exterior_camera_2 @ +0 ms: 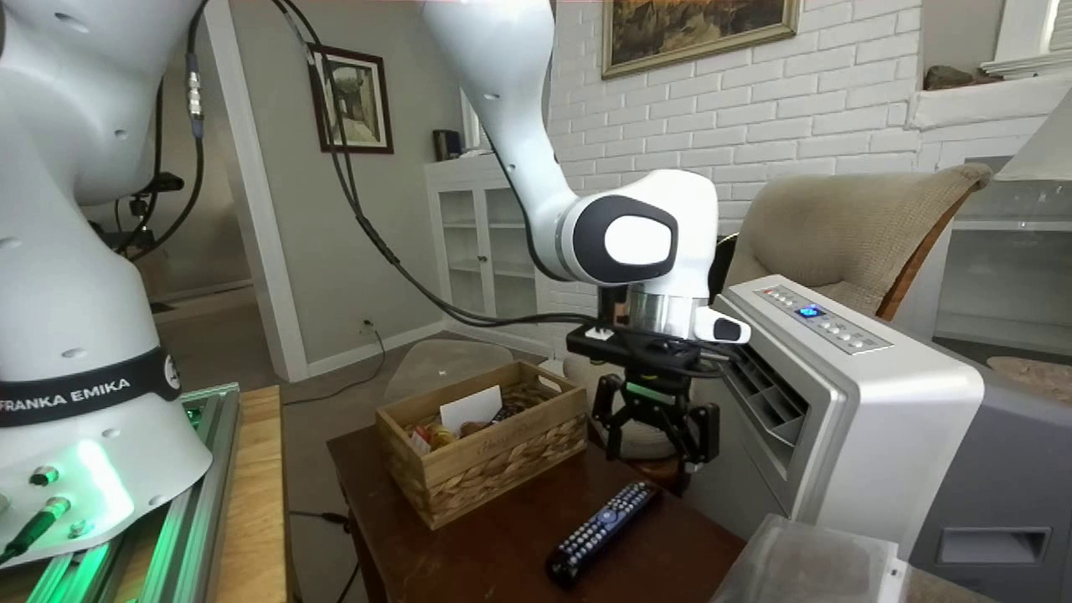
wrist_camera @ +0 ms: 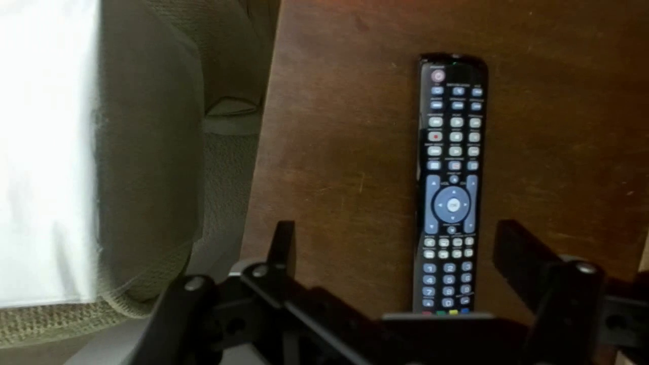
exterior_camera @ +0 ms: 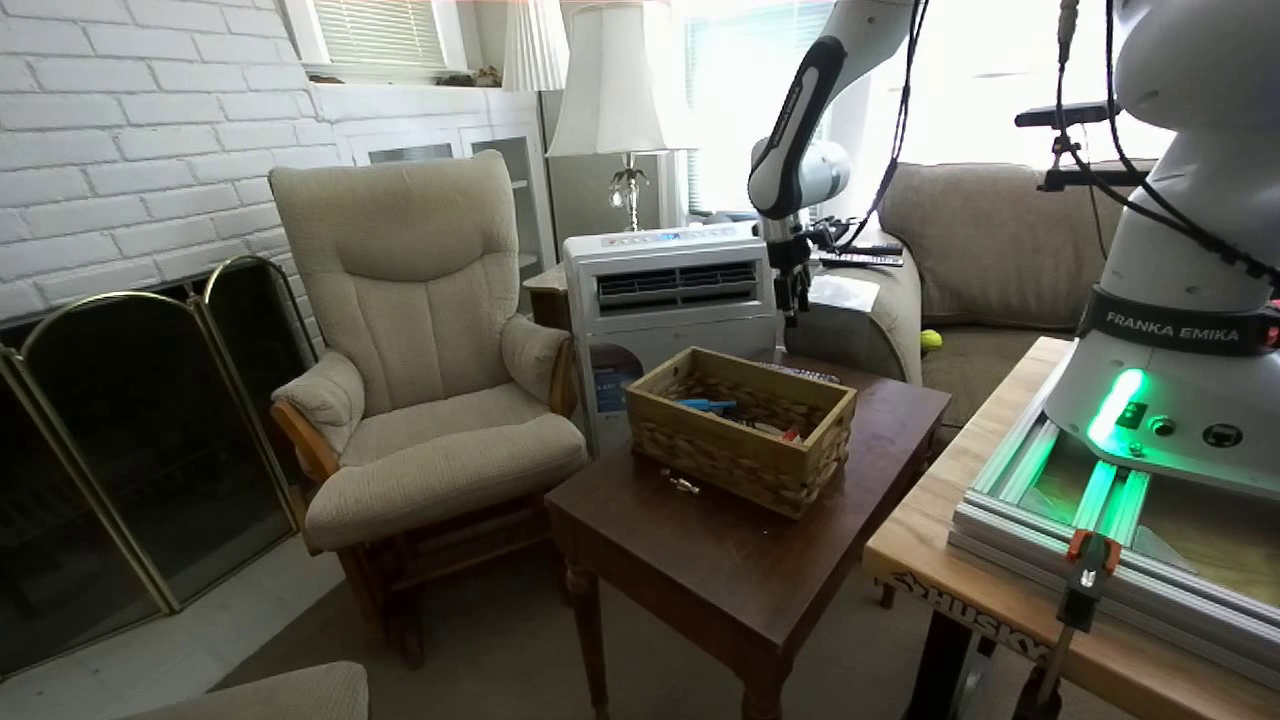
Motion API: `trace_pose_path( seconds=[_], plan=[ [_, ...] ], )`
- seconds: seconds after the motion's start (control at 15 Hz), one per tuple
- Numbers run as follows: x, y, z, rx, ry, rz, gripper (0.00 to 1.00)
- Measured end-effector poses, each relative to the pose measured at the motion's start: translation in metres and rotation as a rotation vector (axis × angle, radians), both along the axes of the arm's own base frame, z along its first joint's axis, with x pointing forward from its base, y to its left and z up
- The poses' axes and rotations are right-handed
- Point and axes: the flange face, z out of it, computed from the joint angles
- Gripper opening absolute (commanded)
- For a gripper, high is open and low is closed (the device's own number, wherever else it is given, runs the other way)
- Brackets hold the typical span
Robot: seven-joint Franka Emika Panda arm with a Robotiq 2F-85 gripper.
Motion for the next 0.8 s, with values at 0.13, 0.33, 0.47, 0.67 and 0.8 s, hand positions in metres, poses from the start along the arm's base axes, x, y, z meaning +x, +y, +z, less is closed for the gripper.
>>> trace_pose_path(
  seconds=[0.13,0.33,0.47,0.67,0.8],
  plan=[
    [0.0,-0.004,0.009,0.011,0.0,0.026,1.0],
    [-0.005,-0.001,0.02,0.03,-0.004,0.086,1.0],
    [-0.01,0.005,0.026,0.04,0.0,0.122,1.0],
    [-0.022,0.02,0.033,0.046,0.016,0.152,1.0],
    [-0.03,0.032,0.038,0.049,0.024,0.168,1.0]
  ],
)
